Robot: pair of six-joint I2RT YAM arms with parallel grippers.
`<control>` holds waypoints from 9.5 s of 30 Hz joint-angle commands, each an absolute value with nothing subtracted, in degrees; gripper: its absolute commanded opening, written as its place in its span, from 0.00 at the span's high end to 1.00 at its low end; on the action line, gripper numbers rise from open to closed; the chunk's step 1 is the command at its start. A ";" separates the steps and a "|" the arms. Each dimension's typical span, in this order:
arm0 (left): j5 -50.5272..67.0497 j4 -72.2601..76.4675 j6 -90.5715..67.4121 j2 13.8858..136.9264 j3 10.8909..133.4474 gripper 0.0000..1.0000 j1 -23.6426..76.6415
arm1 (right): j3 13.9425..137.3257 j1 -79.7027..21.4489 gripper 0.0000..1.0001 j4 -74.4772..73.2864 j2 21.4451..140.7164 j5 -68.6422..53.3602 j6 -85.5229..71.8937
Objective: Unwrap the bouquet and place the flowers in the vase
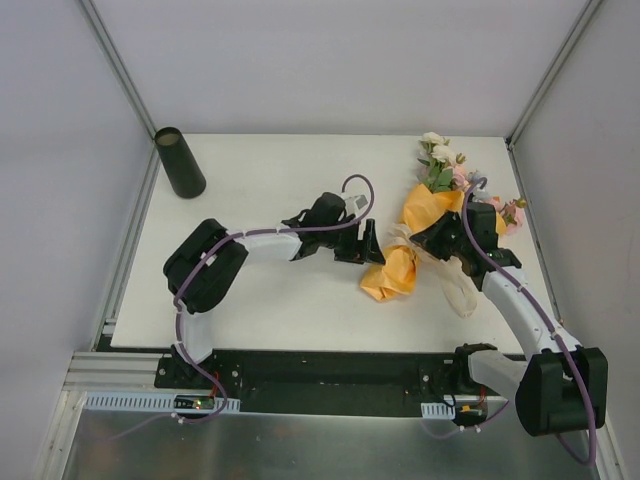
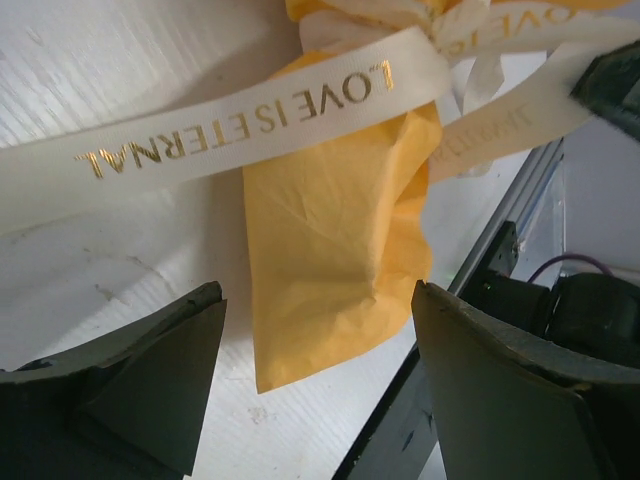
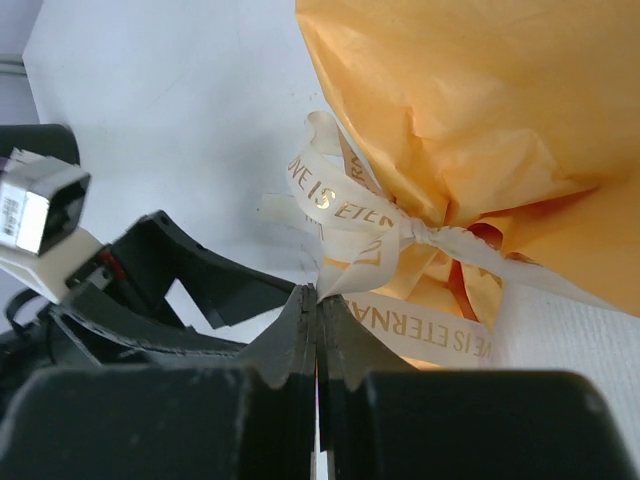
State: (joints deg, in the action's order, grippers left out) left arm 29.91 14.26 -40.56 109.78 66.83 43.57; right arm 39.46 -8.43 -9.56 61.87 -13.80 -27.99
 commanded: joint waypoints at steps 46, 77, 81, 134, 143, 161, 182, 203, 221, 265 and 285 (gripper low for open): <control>19.60 10.55 -36.47 115.93 66.62 1.00 46.49 | 71.18 -0.27 1.00 -5.29 63.63 6.15 -36.65; 17.32 14.15 -38.94 115.84 64.16 1.00 47.29 | 107.66 2.72 1.00 0.88 78.66 2.37 -29.09; 16.88 14.06 -39.20 116.45 64.07 1.00 47.29 | 111.08 2.72 1.00 -1.40 80.07 1.58 -29.71; 14.85 16.17 -40.96 113.74 61.96 0.87 47.64 | 72.72 2.81 1.00 -26.54 49.07 16.60 -38.76; 10.91 0.55 -39.02 106.27 68.80 0.55 47.64 | 51.68 2.81 0.57 -34.78 40.51 14.68 -38.67; 12.30 -0.26 -41.66 101.07 62.67 0.42 47.37 | 55.18 -12.03 0.32 -38.91 57.57 12.18 -41.56; 17.23 10.90 -41.92 105.20 59.24 0.47 47.37 | 53.17 -13.18 0.38 -12.56 78.74 4.82 -43.76; 18.46 15.20 -42.63 109.51 58.19 0.66 47.37 | 56.87 -15.20 1.00 -5.64 81.65 3.18 -46.58; 17.58 17.49 -43.24 108.37 56.43 0.65 47.46 | 64.24 -18.29 0.72 -22.58 82.44 3.08 -19.18; 17.58 17.49 -44.82 110.13 57.22 0.64 47.55 | 75.67 -12.48 0.73 -36.55 95.26 -11.68 4.12; 17.23 17.58 -45.09 109.86 56.69 0.64 47.55 | 77.08 -14.23 0.64 -39.55 102.57 -5.54 11.16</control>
